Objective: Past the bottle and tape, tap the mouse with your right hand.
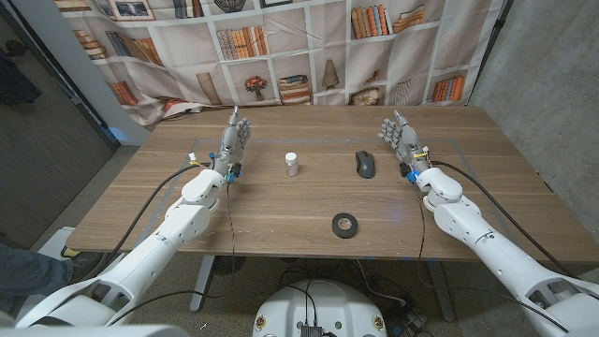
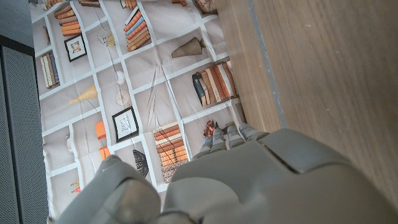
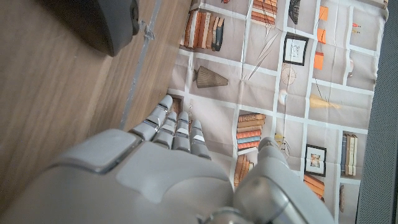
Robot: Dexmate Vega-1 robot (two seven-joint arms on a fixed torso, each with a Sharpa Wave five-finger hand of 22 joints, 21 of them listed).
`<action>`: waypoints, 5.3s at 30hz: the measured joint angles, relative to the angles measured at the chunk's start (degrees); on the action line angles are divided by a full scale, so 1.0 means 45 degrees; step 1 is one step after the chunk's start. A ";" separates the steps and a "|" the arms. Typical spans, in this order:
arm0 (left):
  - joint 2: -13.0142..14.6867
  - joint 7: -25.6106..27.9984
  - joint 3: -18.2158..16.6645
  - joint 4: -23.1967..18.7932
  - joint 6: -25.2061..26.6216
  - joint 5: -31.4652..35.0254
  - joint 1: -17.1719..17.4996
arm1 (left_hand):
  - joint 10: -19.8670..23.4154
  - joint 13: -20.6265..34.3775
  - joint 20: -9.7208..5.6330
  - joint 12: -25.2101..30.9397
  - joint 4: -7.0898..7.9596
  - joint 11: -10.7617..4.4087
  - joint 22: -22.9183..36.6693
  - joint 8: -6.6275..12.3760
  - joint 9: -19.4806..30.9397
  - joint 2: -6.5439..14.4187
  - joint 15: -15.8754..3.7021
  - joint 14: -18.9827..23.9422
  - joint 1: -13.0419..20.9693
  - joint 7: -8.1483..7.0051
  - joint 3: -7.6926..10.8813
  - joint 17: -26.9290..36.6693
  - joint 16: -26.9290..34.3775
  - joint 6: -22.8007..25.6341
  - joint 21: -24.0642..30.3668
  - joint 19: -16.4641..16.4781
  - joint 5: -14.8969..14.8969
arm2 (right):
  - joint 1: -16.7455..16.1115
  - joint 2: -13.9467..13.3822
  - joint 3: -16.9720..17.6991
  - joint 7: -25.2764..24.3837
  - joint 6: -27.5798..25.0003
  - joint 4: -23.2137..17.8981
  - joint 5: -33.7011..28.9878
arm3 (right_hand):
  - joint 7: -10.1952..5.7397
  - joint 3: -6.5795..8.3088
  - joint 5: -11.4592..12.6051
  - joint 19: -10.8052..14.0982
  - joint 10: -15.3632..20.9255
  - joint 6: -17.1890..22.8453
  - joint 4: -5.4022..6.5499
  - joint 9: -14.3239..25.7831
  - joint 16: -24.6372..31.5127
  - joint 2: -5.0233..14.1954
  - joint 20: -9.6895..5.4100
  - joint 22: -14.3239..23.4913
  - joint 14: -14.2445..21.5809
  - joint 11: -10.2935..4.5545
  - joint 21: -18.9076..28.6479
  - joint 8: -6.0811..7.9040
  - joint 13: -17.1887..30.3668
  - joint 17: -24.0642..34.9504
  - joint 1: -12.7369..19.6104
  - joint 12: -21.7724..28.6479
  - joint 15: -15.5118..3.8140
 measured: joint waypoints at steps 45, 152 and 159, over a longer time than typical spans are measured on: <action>0.0892 0.0205 -0.0401 -0.1672 0.0469 -0.0237 0.0956 | 0.0262 -0.0004 0.0072 -0.0001 -0.0001 -0.0108 -0.0004 0.0049 -0.0004 0.0385 0.0007 0.0150 0.0383 0.0009 0.0108 -0.0003 -0.0001 0.0363 0.0000 -0.0063 -0.0001 | -0.1023 -0.0786 -0.0134 -0.2481 0.1219 -0.2072 -0.3406 | -0.0556 -0.0128 -0.0001 0.0216 0.0883 0.1008 -0.0123 -0.0005 0.0042 0.0050 -0.0044 0.0054 0.0182 -0.0108 -0.0286 0.0284 0.0057 -0.0004 0.0050 0.0222 -0.0185; 0.1194 0.0434 -0.0540 -0.1989 0.0502 0.0032 0.1093 | 0.1375 -0.0007 0.0024 0.0100 -0.0247 -0.0272 -0.0007 0.0137 -0.0007 0.1089 -0.0200 0.1259 0.1321 -0.0479 0.0351 -0.0006 0.0062 0.1575 -0.0001 0.0849 -0.0354 | -0.2392 -0.1161 0.0153 -0.7093 -0.2352 -0.5601 -0.8066 | -0.3936 0.3555 0.2201 1.4132 1.6030 0.5755 -0.0999 0.0236 1.2010 -0.1206 -0.2322 0.9634 1.6546 -0.4029 0.6852 0.0037 0.4313 0.6478 1.3136 1.0593 -0.3720; 0.1181 0.0483 -0.0486 -0.1995 0.0501 0.0080 0.1086 | 0.1374 -0.0007 0.0024 0.0100 -0.0247 -0.0272 -0.0007 0.0137 -0.0007 0.1088 -0.0201 0.1259 0.1320 -0.0479 0.0351 -0.0006 0.0062 0.1575 -0.0037 0.0849 -0.0354 | -0.2340 -0.1682 -0.0169 -0.7033 -0.3482 -0.6319 -0.8991 | -0.3936 0.3435 0.2760 1.3998 1.6029 0.5754 -0.1017 0.0236 1.1978 -0.1171 -0.2321 0.9715 1.6546 -0.4027 0.7023 0.0036 0.4252 0.6592 1.3170 1.0700 -0.3719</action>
